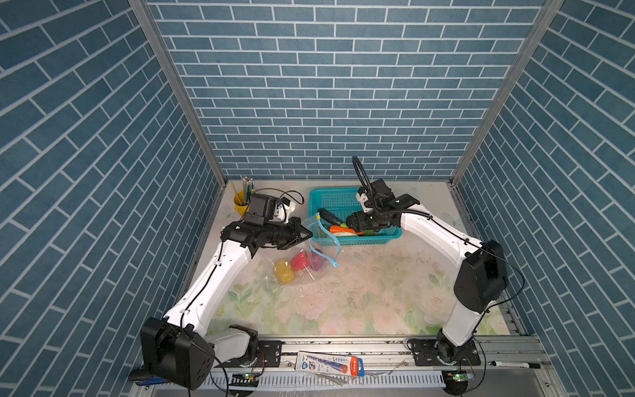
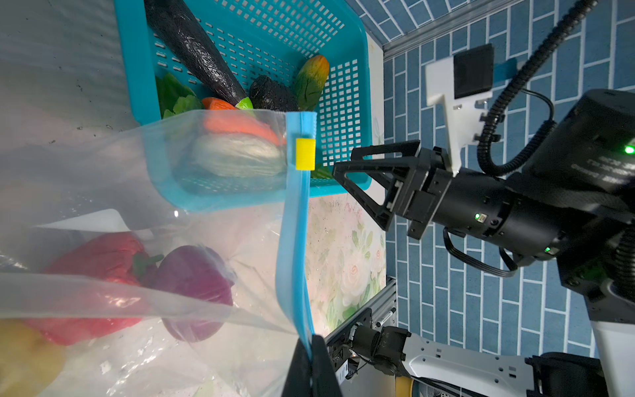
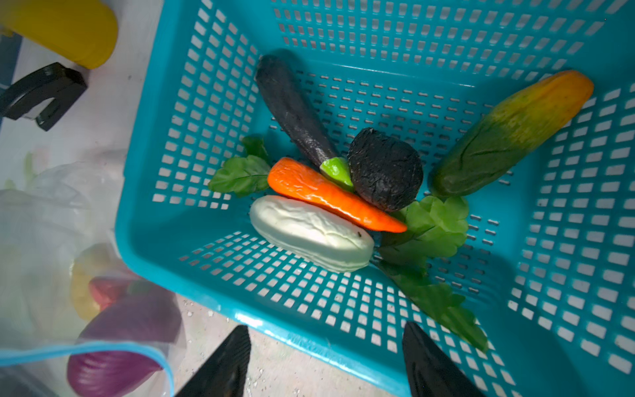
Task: Place the food in the zip-top bag and seal the zipper
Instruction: 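Raise the right gripper and move it over the teal basket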
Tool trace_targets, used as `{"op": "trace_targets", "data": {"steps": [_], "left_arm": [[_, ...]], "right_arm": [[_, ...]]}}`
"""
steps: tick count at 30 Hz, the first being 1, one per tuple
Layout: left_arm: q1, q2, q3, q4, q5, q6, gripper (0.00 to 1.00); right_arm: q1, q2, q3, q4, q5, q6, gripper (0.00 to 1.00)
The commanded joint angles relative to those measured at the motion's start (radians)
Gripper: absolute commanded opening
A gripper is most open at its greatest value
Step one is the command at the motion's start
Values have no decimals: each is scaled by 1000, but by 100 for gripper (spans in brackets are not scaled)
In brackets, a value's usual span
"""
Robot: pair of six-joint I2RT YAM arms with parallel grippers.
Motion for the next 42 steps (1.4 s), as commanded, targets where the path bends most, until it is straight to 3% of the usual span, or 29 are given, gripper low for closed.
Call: {"op": "trace_targets", "data": {"steps": [1, 16, 25, 42], "left_arm": [[5, -21, 24, 4, 21, 12, 0], [8, -21, 22, 2, 16, 26, 0], [14, -12, 21, 5, 17, 28, 0], [26, 0, 44, -5, 29, 36, 0]], "right_arm": [[-9, 41, 82, -41, 56, -32, 72], [-65, 240, 212, -38, -44, 64, 73], [-79, 305, 221, 8, -100, 77, 77], [-90, 422, 301, 34, -161, 105, 75]]}}
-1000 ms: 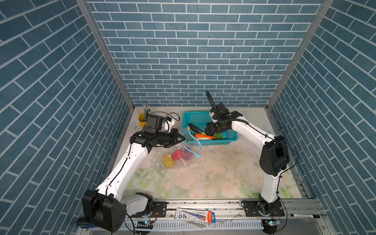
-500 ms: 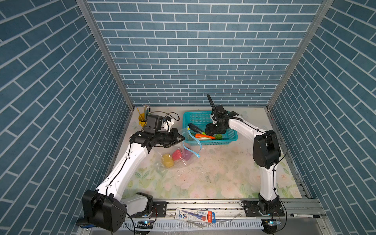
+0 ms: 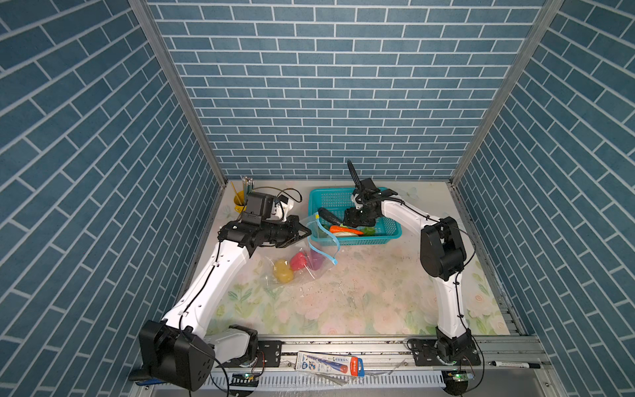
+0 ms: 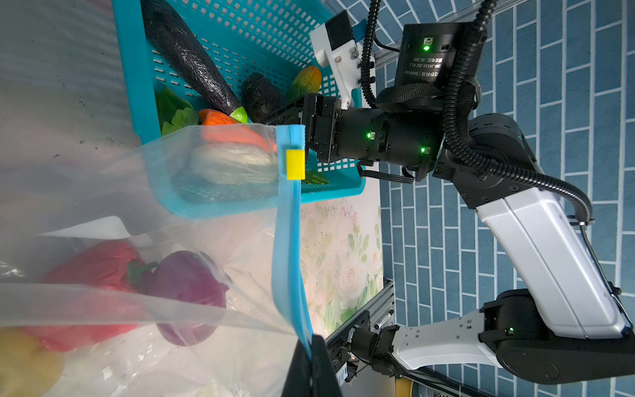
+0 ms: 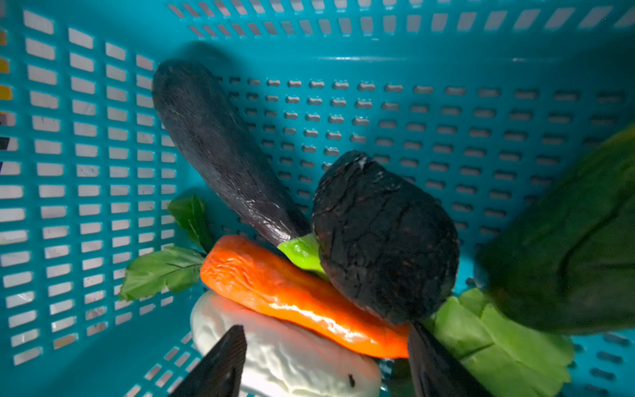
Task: Place the food in the zip-top bag and seal the zipper
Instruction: 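Raise the right gripper and move it over the teal basket, then lower the right gripper onto the black avocado in the basket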
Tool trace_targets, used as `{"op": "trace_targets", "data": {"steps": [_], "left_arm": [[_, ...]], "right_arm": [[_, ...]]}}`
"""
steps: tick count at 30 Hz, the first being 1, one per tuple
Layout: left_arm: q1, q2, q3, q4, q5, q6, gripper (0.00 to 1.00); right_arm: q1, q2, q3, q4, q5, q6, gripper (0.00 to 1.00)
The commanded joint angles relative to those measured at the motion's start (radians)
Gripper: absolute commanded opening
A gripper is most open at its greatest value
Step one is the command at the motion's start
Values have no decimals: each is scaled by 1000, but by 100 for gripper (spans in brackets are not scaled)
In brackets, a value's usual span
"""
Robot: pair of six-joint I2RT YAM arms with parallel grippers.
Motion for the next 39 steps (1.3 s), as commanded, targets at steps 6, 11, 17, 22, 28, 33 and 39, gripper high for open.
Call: {"op": "trace_targets", "data": {"steps": [6, 11, 17, 22, 28, 33, 39], "left_arm": [[12, -4, 26, -17, 8, 31, 0], [13, 0, 21, -14, 10, 31, 0], [15, 3, 24, -13, 13, 31, 0], [15, 9, 20, -2, 13, 27, 0], [15, 10, 13, 14, 16, 16, 0], [15, 3, 7, 13, 16, 14, 0], [15, 0, 4, 13, 16, 14, 0]], "right_arm": [[-4, 60, 86, -10, 0, 11, 75], [-4, 42, 97, -38, 38, -23, 74], [-3, -32, 102, -120, 132, -153, 73], [-3, -47, 109, -129, 194, -252, 73], [-3, 50, 208, -137, 186, -327, 76], [-4, 135, 304, -143, 181, -384, 81], [-4, 215, 393, -174, 149, -421, 80]]}}
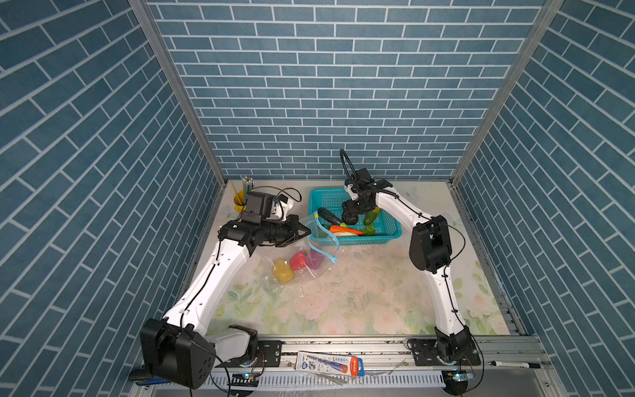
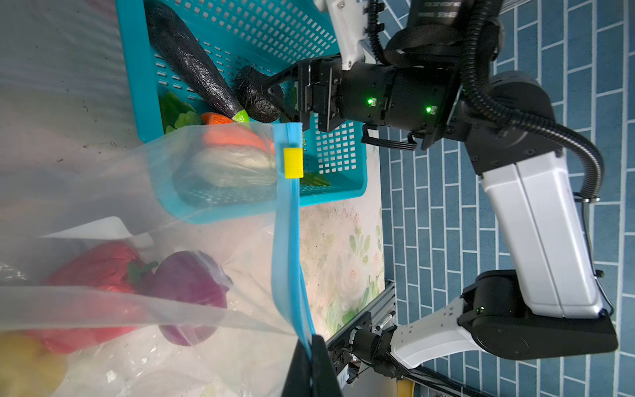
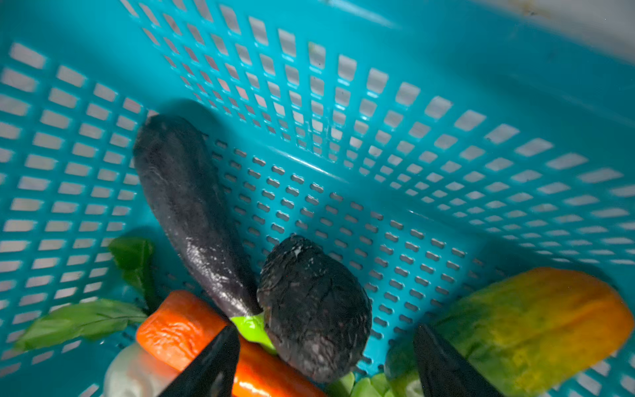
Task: Place the food in the zip-top bag and seal the zipper
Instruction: 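Lower the right gripper onto the black avocado in the basket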
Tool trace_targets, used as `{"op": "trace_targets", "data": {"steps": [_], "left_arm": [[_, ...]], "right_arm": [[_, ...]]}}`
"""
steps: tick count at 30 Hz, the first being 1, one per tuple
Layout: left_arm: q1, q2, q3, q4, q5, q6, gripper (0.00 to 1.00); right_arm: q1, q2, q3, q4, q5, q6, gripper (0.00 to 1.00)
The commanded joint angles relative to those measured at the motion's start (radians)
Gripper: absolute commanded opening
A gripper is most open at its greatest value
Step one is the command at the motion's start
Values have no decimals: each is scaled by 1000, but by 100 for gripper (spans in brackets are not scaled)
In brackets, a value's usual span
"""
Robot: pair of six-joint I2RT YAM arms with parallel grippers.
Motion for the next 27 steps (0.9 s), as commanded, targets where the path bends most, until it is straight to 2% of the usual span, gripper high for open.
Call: {"op": "trace_targets", "data": {"steps": [1, 8, 15, 27], "left_arm": [[6, -8, 4, 10, 12, 2, 0], [7, -11, 1, 8, 11, 3, 0], [7, -12, 1, 8, 11, 5, 0], [6, -14, -6, 7, 8, 10, 0]], "right_arm": [[-4, 50, 77, -51, -19, -64, 80], [-4, 106, 133, -79, -20, -54, 70], [-5, 96, 132, -87, -73, -42, 54], [-4, 76, 129, -103, -52, 7, 51]]}}
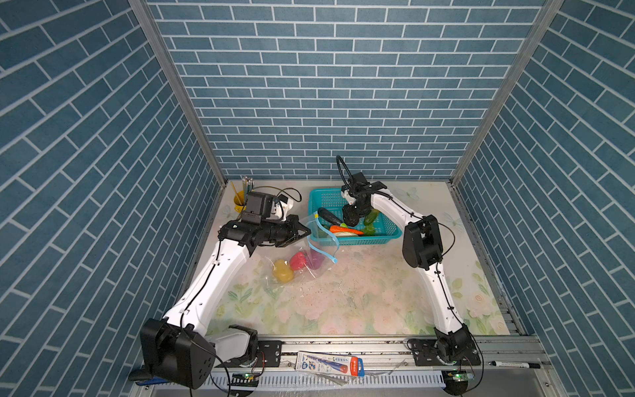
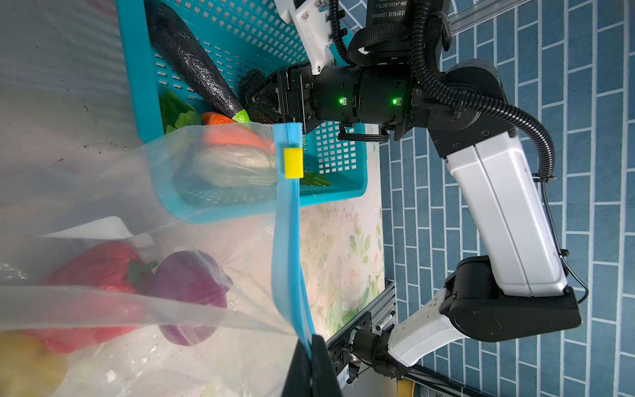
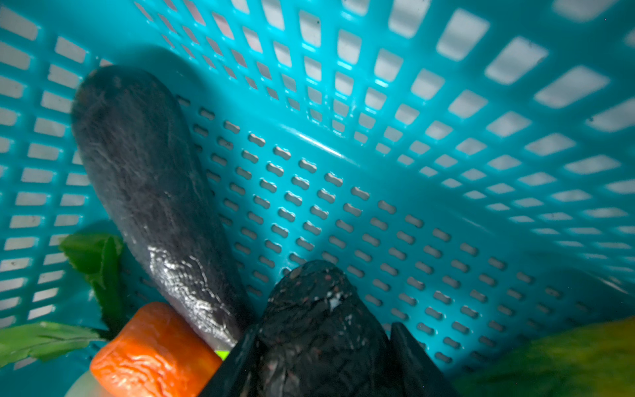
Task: Place the food in the zip-top bag and seal the zipper
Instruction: 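Close the right gripper on the black avocado and lift it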
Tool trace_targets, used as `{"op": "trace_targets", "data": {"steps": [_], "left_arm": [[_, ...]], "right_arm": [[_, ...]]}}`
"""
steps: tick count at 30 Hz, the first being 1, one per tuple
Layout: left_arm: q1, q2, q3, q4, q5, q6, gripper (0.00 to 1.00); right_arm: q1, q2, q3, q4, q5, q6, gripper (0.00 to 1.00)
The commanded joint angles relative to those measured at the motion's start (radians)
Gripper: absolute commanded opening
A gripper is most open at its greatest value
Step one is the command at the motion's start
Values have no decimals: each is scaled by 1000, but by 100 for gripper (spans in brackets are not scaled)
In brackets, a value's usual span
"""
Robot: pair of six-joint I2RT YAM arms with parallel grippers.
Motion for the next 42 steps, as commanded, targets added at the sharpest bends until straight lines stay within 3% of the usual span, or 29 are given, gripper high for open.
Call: {"op": "trace_targets", "data": {"steps": [1, 17, 28, 42], "left_arm": [[7, -15, -8, 8, 9, 9, 0], [11, -8, -17, 13, 8, 10, 0], [13, -11, -26, 26, 8, 4, 0], [16, -16, -29, 23, 11, 7, 0]], "right_arm": [[-4, -19, 47, -42, -1, 21, 51], [-27, -80, 16, 0, -21, 176, 48], [-38, -148, -87, 105, -106, 313, 48], [-90, -226, -360, 473, -311, 684, 46]]}}
